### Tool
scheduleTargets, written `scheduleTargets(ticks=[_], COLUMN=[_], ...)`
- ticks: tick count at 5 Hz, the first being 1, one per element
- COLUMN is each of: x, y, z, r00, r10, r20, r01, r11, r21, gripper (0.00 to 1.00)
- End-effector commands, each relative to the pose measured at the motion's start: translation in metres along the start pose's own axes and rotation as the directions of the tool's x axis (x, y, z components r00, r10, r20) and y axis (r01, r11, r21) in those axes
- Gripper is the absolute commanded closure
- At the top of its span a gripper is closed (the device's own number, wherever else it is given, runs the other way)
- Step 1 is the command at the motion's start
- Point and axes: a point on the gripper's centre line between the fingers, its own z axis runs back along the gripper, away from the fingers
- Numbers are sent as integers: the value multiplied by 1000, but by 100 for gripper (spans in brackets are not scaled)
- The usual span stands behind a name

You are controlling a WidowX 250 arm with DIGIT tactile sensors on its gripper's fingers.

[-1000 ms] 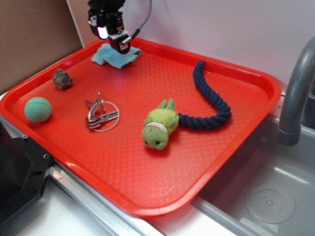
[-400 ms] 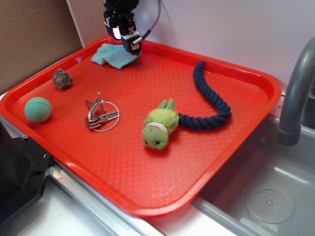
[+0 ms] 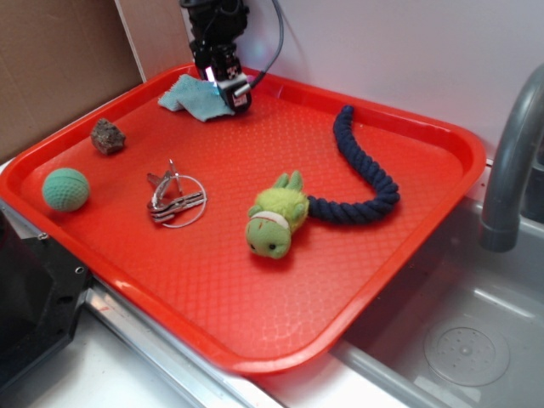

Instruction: Grab the blue cloth.

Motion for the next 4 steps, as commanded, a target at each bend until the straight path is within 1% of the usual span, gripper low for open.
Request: scheduleTargets(ticks=[1,2,4], x=[-23,-36,-37], y=[-8,-19,-21], z=[11,5,10], r00=[999,999,1000], r10=[25,16,13], r20=[-27,-43,-21], r01=[-25,-17,-13], r11=[1000,1000,1000], r21=[-14,-12,5], gripper=[100,100,100])
